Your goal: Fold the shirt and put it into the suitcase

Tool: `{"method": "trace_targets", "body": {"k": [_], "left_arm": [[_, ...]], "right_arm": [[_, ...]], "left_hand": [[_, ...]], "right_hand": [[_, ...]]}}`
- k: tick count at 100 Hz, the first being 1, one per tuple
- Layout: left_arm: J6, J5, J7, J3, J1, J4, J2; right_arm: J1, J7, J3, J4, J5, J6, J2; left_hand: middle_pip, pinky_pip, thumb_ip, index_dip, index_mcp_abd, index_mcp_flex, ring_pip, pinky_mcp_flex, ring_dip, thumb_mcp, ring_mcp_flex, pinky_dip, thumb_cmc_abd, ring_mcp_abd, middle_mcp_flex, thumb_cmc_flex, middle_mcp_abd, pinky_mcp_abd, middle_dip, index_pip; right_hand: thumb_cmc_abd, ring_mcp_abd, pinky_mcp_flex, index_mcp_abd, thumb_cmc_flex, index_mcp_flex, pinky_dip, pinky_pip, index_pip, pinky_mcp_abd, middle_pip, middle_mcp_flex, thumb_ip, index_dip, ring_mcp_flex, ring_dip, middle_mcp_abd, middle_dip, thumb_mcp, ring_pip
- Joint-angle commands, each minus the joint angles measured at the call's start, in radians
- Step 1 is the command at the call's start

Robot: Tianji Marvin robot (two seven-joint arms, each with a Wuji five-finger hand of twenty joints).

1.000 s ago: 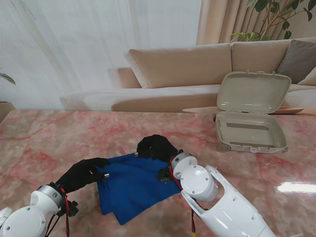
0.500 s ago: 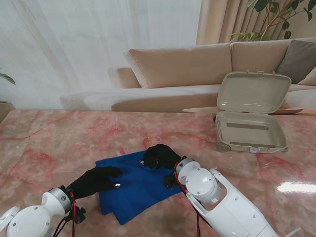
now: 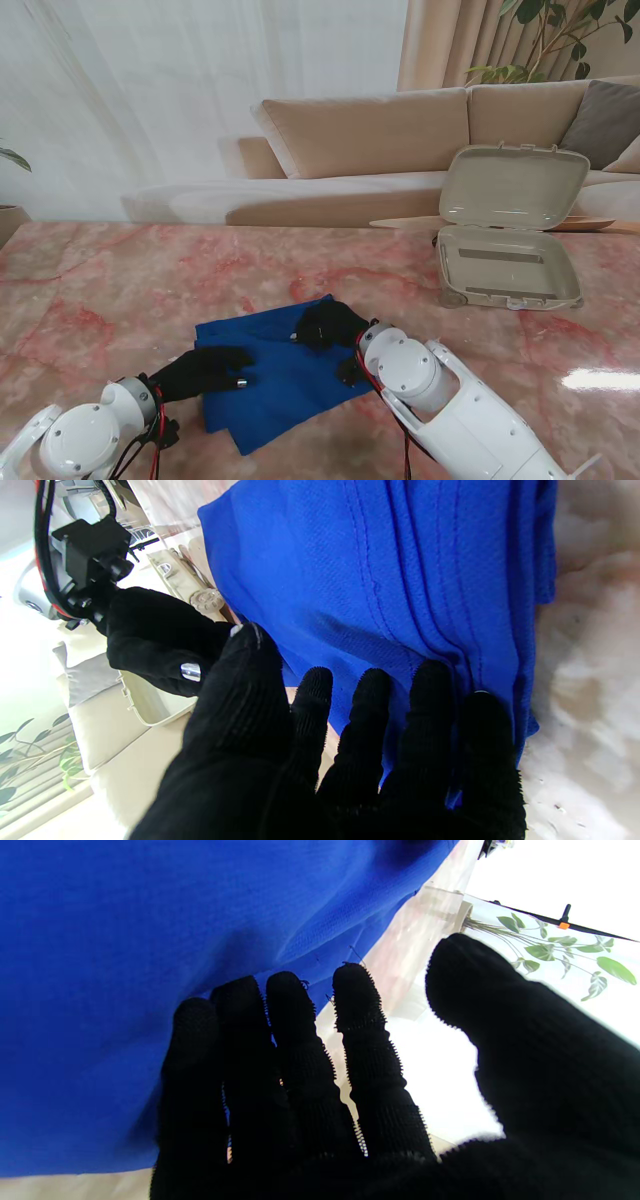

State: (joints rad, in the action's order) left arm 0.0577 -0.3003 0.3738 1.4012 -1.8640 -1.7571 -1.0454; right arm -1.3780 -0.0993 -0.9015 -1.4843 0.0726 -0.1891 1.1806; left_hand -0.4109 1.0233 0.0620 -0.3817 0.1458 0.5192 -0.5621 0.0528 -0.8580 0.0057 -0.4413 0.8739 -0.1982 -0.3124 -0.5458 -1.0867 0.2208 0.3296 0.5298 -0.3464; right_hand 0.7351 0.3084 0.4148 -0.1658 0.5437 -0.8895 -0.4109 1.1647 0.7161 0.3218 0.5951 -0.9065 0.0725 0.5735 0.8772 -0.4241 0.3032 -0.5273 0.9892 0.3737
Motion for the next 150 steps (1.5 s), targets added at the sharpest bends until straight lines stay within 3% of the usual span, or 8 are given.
{"method": "trace_targets", "body": {"k": [1,35,79,102,126,150], "left_arm": [[-0.003,0.002,0.0,-0.011,0.011,0.022,-0.001],[0.01,0.03,-0.007,-0.064,0.098,0.096,-0.005],[0.046,0.119,0.024,-0.161,0.234,0.193,-0.007],[0.052,0.137,0.021,-0.184,0.266,0.208,-0.01],[0.052,0.128,0.001,-0.165,0.256,0.171,-0.013],[0.048,0.089,-0.018,-0.12,0.217,0.115,-0.013]], "right_arm": [[-0.007,-0.028,-0.007,0.024,0.003,-0.017,-0.012],[-0.044,-0.097,-0.068,0.018,0.04,-0.057,-0.042],[-0.13,-0.144,-0.192,-0.071,0.106,-0.106,-0.073],[-0.163,-0.13,-0.238,-0.118,0.109,-0.11,-0.072],[-0.203,-0.058,-0.288,-0.194,0.015,-0.152,-0.046],[-0.265,-0.027,-0.352,-0.273,0.059,-0.143,-0.047]], "left_hand": [[-0.014,0.022,-0.029,0.0,0.004,0.016,0.007,-0.002,0.008,-0.018,-0.025,0.016,0.045,-0.018,-0.006,-0.043,0.005,0.005,0.009,-0.008],[-0.02,0.018,-0.03,-0.001,0.006,0.013,0.007,-0.003,0.008,-0.017,-0.024,0.013,0.043,-0.015,-0.005,-0.047,0.003,0.003,0.01,-0.022],[-0.022,0.012,-0.03,0.0,0.006,0.012,0.008,-0.005,0.009,-0.017,-0.022,0.009,0.043,-0.013,-0.002,-0.049,0.0,0.004,0.009,-0.028],[-0.022,0.01,-0.03,0.002,0.005,0.011,0.009,-0.006,0.01,-0.017,-0.021,0.007,0.044,-0.014,-0.001,-0.049,0.001,0.004,0.008,-0.027],[-0.021,0.01,-0.03,0.003,0.005,0.012,0.009,-0.006,0.011,-0.017,-0.023,0.006,0.045,-0.015,-0.004,-0.047,0.001,0.004,0.008,-0.027],[-0.02,0.01,-0.029,0.004,0.006,0.013,0.01,-0.005,0.011,-0.018,-0.026,0.005,0.046,-0.013,-0.006,-0.045,0.003,0.004,0.007,-0.026]], "right_hand": [[-0.015,0.013,-0.011,0.034,-0.014,-0.02,0.031,-0.029,0.019,0.015,-0.006,-0.015,0.015,-0.019,-0.02,0.032,-0.017,0.004,-0.018,-0.007],[-0.042,0.021,-0.011,0.034,-0.02,-0.017,0.045,-0.028,0.015,0.024,-0.008,-0.014,0.006,-0.023,-0.023,0.038,-0.017,0.003,-0.036,-0.006],[-0.06,0.027,-0.002,0.03,-0.024,-0.025,0.051,-0.01,0.006,0.028,-0.013,-0.021,0.002,-0.025,-0.008,0.037,-0.011,0.004,-0.051,0.008],[-0.075,0.022,-0.002,0.016,-0.016,-0.025,0.05,0.003,-0.004,0.036,-0.016,-0.015,-0.003,-0.022,-0.001,0.03,0.0,0.004,-0.065,0.019],[-0.104,0.028,-0.017,0.0,-0.007,-0.028,0.043,0.01,-0.026,0.06,-0.019,-0.002,-0.013,-0.014,-0.01,0.007,0.013,0.001,-0.095,0.034],[-0.121,0.017,0.006,0.001,-0.021,-0.032,0.013,0.041,-0.054,0.057,-0.023,0.001,-0.025,0.005,0.015,-0.033,0.006,0.0,-0.116,0.081]]}}
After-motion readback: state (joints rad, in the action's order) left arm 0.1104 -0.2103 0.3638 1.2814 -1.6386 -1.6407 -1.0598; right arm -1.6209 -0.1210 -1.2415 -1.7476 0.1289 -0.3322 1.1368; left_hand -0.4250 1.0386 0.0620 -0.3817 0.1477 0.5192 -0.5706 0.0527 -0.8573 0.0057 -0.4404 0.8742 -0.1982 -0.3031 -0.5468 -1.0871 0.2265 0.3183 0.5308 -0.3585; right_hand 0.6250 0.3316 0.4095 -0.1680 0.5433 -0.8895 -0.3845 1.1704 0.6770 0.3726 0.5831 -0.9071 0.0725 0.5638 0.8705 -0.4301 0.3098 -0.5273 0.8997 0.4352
